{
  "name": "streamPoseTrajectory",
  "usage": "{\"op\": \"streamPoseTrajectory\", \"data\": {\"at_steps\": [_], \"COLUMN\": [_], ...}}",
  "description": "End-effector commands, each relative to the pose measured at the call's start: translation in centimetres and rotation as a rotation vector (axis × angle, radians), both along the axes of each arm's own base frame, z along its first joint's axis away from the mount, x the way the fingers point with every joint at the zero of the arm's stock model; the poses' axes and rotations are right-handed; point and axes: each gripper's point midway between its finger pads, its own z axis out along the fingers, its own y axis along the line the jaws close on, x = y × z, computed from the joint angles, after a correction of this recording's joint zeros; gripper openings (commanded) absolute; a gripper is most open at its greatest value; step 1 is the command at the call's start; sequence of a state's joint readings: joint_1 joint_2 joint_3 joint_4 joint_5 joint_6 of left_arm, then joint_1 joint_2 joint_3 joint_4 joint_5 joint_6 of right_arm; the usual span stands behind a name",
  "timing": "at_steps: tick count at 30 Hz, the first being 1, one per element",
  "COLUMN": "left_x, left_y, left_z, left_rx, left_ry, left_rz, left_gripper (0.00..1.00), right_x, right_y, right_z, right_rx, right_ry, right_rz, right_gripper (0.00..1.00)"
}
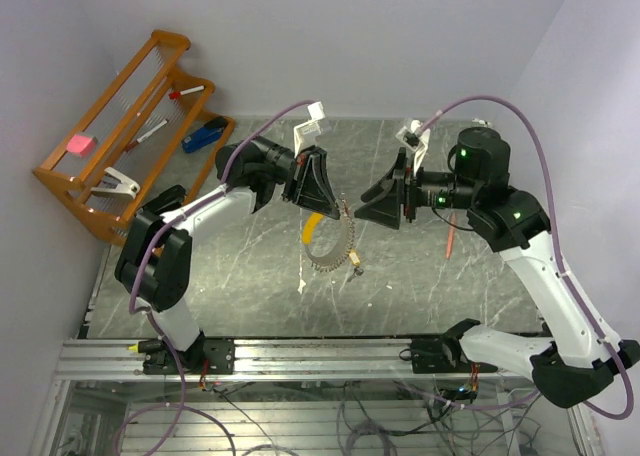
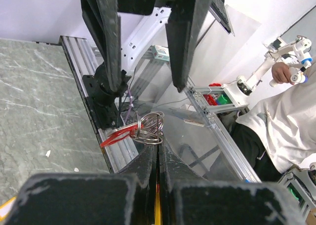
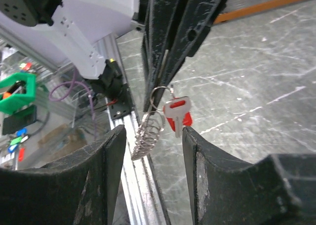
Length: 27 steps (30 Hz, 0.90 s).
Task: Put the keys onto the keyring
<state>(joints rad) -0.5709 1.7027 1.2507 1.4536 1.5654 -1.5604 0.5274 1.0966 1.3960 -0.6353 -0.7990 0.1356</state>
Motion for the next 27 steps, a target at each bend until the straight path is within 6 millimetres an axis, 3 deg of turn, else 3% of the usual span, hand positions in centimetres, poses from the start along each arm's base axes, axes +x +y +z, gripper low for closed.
{"op": "streamPoseTrajectory", "data": {"at_steps": [1,7,12,18,27], "left_x": [-2.0,-1.9,-1.8,-2.0,-1.8], "left_y": [1.5,1.5,1.4,1.5,1.4], "left_z": [1.0,0.6,0.5,0.4,0.4], "left_rx": [-0.016,-0.011,-0.011,-0.012,-0.010], "left_ry": [-0.069,-0.061,-0.061,-0.062,-0.060], "left_rz": [-0.006,-0.006,-0.005,-0.006,-0.005], "left_gripper": [0.07,0.07,0.07,0.07,0.07], "right_x": [1.7,2.6,3.1,3.5,3.2], "right_y": [-1.2,0.5,1.5,1.6,2.0], "right_z": [0.4,-0.2,0.2,0.4,0.3], "right_rx": [-0.031,0.001,0.044,0.048,0.061], "right_ry": [-0.045,-0.024,-0.045,-0.057,-0.031], "right_rz": [-0.092,-0.015,0.025,0.023,0.056], "right_gripper": [0.47,0.36,0.36,0.34,0.22]}}
